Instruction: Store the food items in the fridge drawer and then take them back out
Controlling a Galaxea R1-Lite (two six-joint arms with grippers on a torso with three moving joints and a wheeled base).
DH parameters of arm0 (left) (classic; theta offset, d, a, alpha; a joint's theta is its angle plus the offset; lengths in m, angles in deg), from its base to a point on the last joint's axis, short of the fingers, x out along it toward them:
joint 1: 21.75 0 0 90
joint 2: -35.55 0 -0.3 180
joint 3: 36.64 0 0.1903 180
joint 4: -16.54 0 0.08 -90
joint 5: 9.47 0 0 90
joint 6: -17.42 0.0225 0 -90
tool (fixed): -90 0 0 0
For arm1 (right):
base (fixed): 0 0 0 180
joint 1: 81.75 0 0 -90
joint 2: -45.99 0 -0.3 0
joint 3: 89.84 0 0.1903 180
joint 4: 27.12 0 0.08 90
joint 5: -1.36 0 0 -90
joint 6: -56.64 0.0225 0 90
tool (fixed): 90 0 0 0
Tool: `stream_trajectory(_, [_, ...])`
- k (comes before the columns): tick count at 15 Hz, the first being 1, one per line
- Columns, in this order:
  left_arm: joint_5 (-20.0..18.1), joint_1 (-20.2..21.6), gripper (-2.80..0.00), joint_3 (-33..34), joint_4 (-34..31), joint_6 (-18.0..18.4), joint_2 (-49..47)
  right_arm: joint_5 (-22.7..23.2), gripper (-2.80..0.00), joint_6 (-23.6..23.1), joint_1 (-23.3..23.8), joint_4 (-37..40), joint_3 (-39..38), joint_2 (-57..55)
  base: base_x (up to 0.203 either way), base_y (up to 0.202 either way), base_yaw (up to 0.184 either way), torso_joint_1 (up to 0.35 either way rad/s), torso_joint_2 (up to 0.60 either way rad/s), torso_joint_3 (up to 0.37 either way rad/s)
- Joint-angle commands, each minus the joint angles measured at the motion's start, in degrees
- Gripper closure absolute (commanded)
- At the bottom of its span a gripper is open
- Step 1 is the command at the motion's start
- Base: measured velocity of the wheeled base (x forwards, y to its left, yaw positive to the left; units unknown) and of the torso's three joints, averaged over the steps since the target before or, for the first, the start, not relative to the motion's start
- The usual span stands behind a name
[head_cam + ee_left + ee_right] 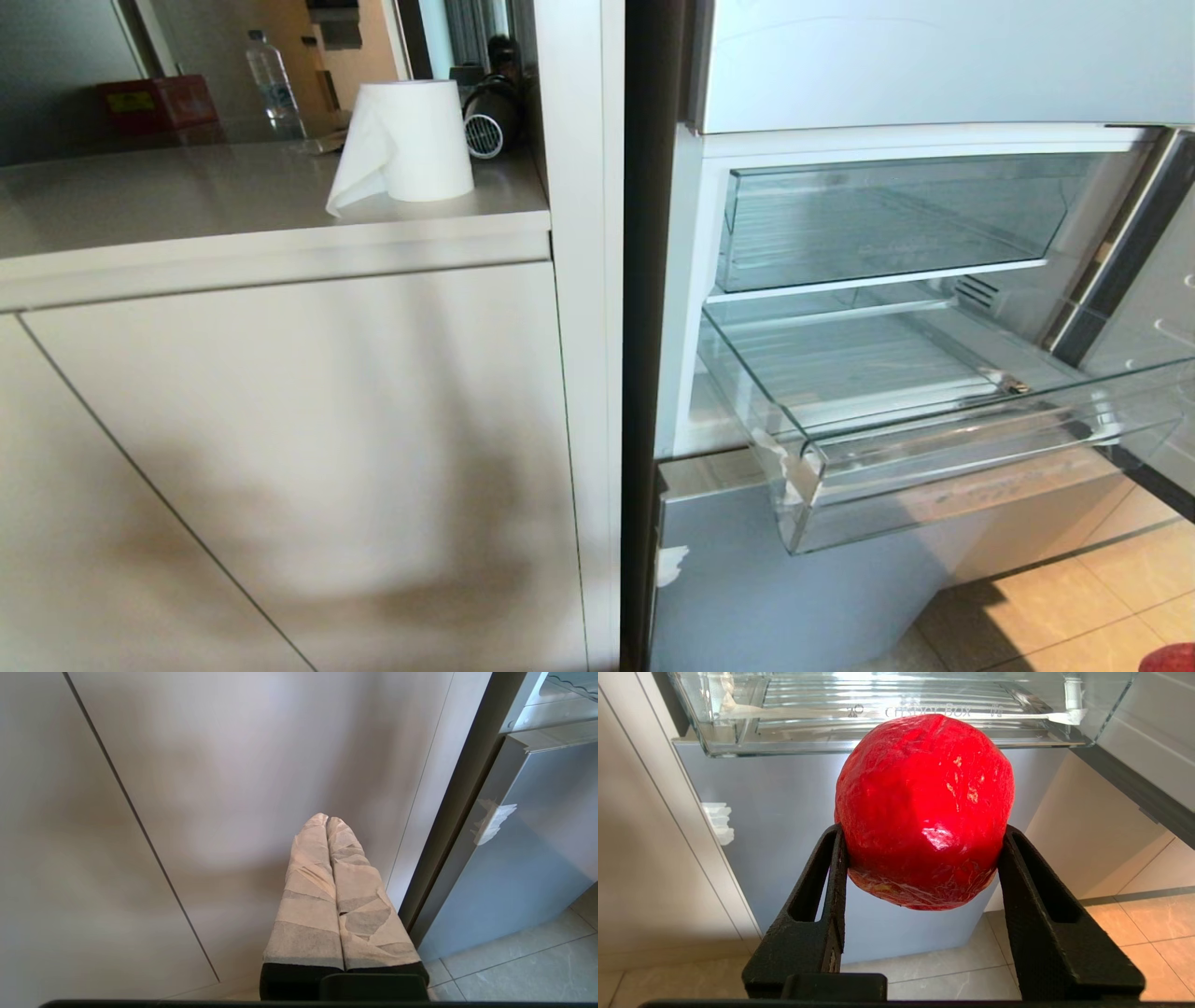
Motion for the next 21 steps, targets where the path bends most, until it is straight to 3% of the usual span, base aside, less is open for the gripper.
stream_trajectory(1, [0.01, 0.00, 0.00, 0.00, 0.00, 0.00, -0.06, 0.03, 0.00, -0.04, 0.00, 0.00, 0.00, -0.09, 0.000, 0.000, 0.000, 0.000, 0.00, 0.000])
stream_trajectory(21, [0.01, 0.00, 0.00, 0.00, 0.00, 0.00, -0.06, 0.03, 0.00, -0.04, 0.00, 0.00, 0.00, -0.09, 0.000, 0.000, 0.000, 0.000, 0.00, 0.000])
